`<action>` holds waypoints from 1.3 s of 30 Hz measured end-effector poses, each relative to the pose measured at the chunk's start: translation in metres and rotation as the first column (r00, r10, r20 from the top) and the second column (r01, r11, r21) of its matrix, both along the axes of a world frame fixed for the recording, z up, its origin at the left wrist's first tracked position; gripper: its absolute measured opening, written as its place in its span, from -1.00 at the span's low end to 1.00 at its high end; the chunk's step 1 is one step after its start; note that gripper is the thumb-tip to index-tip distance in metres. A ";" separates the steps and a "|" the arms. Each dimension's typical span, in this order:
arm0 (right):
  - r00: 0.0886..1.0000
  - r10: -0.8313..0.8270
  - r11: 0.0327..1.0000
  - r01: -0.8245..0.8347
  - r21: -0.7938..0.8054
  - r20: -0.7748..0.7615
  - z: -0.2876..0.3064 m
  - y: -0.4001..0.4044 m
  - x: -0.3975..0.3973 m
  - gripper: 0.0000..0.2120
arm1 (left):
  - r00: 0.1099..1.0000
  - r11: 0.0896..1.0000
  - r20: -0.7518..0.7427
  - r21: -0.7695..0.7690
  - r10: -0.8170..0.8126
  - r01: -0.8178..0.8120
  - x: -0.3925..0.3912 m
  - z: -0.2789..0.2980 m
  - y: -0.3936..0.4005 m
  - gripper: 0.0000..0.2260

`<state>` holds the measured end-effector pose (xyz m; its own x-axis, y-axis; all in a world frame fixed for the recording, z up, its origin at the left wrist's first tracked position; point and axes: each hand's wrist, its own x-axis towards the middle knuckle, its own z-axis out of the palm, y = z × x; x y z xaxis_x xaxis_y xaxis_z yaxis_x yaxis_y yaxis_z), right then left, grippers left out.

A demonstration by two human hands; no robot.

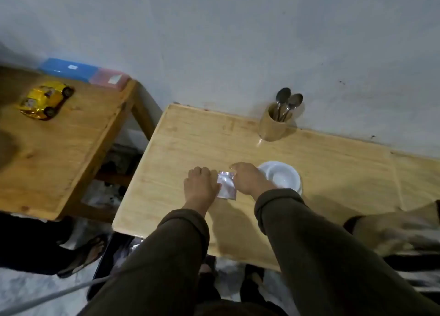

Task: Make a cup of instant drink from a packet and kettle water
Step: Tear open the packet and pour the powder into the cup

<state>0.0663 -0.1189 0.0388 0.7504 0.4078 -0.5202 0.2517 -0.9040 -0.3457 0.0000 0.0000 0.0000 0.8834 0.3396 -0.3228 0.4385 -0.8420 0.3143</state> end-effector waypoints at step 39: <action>0.794 -0.608 0.655 0.491 0.575 0.014 0.101 -0.065 0.031 -0.88 | 0.966 0.614 0.258 -0.765 0.012 0.197 0.087 0.094 -0.047 -0.77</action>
